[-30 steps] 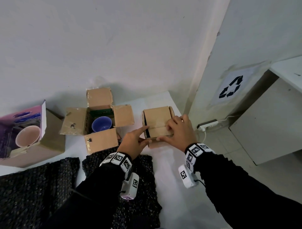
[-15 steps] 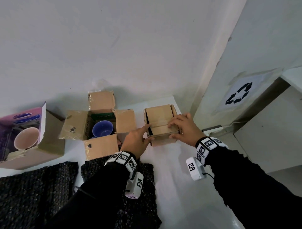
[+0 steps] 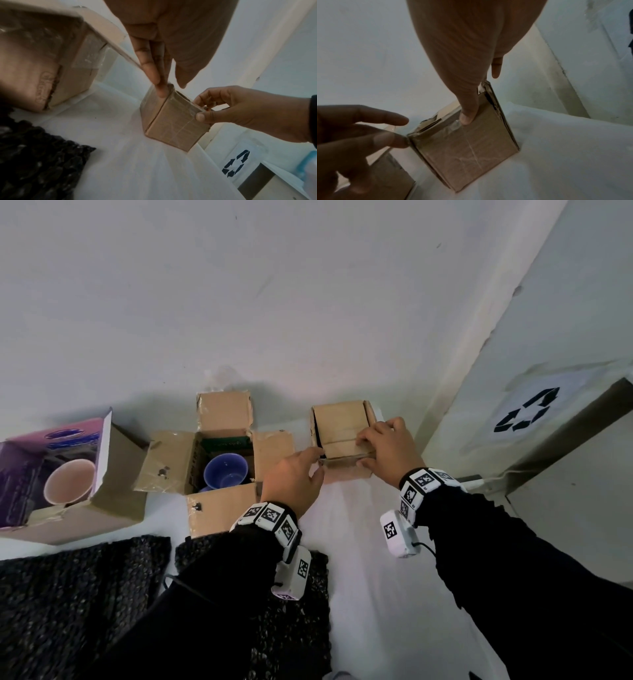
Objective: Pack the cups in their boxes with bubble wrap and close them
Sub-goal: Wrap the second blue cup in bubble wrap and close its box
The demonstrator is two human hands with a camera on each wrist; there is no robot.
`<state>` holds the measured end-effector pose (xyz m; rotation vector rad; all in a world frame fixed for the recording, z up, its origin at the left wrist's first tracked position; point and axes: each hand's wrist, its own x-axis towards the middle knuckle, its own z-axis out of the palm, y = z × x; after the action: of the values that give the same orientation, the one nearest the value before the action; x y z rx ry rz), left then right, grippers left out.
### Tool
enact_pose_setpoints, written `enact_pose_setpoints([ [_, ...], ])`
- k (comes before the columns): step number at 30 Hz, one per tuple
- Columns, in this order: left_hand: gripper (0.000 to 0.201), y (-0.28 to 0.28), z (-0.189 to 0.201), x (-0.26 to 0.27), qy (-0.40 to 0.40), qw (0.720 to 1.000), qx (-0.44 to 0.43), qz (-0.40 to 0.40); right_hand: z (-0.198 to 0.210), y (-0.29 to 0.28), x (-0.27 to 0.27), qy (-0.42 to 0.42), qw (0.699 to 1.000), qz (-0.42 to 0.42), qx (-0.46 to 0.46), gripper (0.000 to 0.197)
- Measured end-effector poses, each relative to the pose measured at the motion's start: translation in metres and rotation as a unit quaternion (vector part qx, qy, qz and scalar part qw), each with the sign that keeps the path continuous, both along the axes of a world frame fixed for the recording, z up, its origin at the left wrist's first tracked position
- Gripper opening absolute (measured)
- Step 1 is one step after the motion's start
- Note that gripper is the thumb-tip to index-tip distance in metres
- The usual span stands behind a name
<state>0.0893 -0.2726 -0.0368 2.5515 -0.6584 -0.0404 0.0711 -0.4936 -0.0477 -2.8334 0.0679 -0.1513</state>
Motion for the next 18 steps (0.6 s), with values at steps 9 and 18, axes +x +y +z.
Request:
enact_pose_setpoints([
  [9,0.01,0.093,0.017,-0.049,0.009,0.997,-0.069,0.017,0.004,0.074,-0.061,-0.036,0.991,0.077,0.107,0.027],
  [18,0.007,0.212,-0.027,-0.109,0.115,0.991,0.068,-0.021,-0.029,0.192,-0.146,0.094,0.972,0.172,0.129,0.052],
])
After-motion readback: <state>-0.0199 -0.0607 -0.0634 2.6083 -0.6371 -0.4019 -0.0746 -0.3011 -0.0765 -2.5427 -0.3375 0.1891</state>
